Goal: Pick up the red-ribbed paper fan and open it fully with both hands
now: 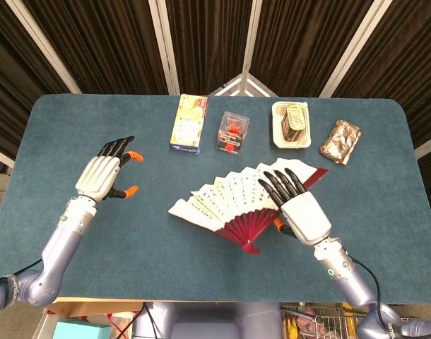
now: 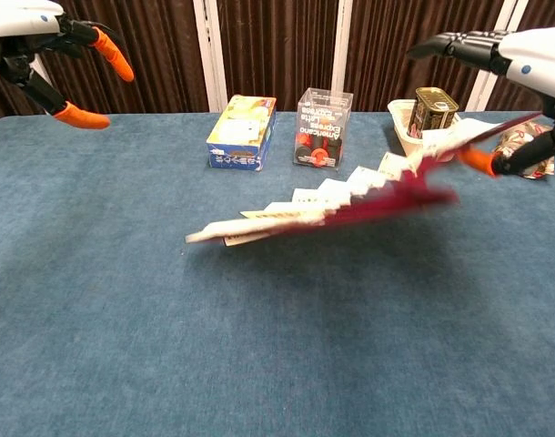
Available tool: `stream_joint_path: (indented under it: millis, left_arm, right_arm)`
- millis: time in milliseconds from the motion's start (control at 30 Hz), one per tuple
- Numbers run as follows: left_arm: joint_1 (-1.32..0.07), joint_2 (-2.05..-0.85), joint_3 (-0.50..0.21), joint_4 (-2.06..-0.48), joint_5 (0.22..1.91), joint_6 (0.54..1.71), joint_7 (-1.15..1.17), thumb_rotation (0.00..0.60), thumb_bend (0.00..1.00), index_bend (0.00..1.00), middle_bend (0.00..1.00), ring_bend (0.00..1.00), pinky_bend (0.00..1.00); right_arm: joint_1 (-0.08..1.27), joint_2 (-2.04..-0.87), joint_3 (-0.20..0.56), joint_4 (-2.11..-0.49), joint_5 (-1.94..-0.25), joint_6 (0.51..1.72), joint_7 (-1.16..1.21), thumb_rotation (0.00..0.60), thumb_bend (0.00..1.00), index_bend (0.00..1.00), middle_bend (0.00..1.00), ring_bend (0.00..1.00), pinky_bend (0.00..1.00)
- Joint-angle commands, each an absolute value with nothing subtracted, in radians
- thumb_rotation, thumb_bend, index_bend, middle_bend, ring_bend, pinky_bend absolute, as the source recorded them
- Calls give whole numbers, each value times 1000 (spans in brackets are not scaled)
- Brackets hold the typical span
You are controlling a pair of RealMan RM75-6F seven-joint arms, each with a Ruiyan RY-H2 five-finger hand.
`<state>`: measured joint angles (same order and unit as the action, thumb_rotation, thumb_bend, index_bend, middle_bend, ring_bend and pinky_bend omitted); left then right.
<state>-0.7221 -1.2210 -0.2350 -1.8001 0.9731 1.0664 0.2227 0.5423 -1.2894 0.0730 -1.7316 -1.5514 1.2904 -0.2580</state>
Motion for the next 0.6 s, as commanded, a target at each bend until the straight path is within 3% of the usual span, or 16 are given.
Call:
stream_joint_path:
  millis: [33, 267, 467, 600]
  left_arm:
    - [-716, -1211, -236, -1805, 978, 1063, 211, 600, 297, 277, 0, 0, 0]
    - [-700, -1187, -232, -1807, 990, 1057, 185, 600, 276, 250, 0, 0, 0]
    - [-684, -1163, -226, -1814, 1012, 1058, 167, 600, 276, 242, 0, 0, 0]
    - [-677, -1145, -225, -1816, 1019, 1056, 160, 600, 275, 238, 0, 0, 0]
  right_arm:
    - [539, -1275, 64, -1754, -1549, 1271, -281, 600, 215, 0, 1, 0, 0]
    - [535, -1233, 41, -1802, -1537, 1216, -364, 600, 154, 0, 0, 0, 0]
    - [571, -1157, -2, -1739, -1598, 1122, -654, 600, 146, 0, 0, 0, 0]
    - [580, -1124, -15, -1754, -1585, 1065, -721, 600, 115, 0, 0, 0, 0]
